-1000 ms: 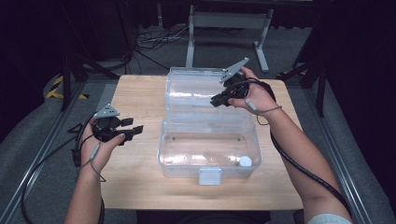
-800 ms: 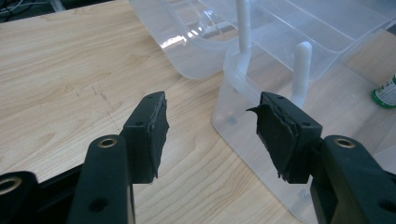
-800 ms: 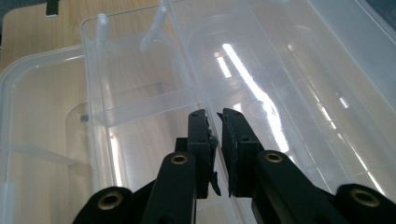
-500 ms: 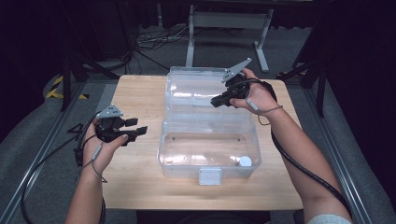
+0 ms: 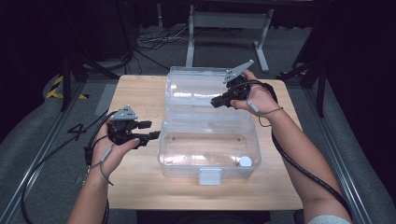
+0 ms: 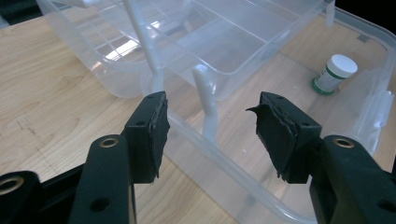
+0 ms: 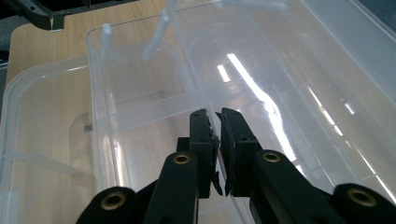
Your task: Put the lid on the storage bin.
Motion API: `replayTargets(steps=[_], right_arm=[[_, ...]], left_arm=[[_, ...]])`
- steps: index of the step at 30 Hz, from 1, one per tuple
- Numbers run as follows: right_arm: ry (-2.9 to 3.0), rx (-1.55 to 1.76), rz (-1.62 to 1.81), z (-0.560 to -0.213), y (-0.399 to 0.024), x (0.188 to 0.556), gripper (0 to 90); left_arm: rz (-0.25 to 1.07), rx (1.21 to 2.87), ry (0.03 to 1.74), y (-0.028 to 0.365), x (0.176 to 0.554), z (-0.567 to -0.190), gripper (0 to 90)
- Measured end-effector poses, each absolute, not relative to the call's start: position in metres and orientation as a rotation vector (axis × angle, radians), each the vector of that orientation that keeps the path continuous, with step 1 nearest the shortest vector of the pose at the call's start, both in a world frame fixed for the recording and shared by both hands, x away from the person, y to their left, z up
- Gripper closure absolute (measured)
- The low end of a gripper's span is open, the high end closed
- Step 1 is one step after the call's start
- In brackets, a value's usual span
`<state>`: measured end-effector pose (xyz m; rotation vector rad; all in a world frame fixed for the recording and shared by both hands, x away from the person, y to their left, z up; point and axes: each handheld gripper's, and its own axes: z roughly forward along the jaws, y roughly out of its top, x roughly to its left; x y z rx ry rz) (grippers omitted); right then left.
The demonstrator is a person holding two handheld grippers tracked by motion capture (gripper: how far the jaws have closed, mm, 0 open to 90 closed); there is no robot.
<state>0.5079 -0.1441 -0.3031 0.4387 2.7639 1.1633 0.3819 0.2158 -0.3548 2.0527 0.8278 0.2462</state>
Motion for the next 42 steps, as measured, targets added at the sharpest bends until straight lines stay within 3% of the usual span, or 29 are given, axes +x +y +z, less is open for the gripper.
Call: replayTargets(steps=[13,18,42], right_arm=[[2.763,0.451,1.174,-0.304,-0.143,0.508,84.1],[2.759,0.46,1.193,-0.305,-0.144,0.508,84.2],[2.752,0.472,1.208,-0.306,-0.147,0.507,83.9]], left_arm=[[0.172,2.097,0.713,0.195,0.357,-0.358,45.7],[0.088,2.104,0.675,0.188,0.357,-0.365,46.4],[-0.037,2.242,0.491,0.15,0.343,-0.377,47.2]])
